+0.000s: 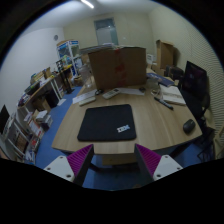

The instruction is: Arrange mouse

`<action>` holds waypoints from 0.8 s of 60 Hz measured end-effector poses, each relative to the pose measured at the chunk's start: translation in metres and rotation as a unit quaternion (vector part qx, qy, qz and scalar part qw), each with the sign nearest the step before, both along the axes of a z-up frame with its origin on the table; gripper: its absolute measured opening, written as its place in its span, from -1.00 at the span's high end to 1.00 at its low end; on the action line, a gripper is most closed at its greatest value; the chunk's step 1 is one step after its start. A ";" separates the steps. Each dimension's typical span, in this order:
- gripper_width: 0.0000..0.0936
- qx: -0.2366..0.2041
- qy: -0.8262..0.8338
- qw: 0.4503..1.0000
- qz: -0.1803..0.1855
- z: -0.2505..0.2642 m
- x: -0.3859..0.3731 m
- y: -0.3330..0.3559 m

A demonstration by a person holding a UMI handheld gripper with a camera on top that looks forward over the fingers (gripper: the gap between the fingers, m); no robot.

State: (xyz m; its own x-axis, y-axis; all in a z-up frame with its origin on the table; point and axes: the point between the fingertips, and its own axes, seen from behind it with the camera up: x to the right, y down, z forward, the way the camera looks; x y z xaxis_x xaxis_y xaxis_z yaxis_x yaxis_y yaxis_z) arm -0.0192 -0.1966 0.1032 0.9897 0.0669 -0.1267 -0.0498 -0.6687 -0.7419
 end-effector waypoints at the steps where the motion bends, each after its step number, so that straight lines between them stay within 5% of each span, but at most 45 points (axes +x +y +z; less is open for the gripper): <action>1: -0.80 0.001 -0.002 1.000 -0.004 0.000 0.003 0.001; 26: -0.78 0.034 -0.024 0.992 -0.117 -0.051 0.248 0.028; 39: -0.78 0.018 -0.045 0.994 -0.102 -0.103 0.338 0.078; 41: -0.94 0.012 -0.047 0.994 -0.094 -0.114 0.342 0.085; 42: -0.79 0.028 -0.052 0.994 -0.090 -0.111 0.345 0.093; 48: -0.80 0.036 -0.061 0.995 -0.070 -0.111 0.345 0.111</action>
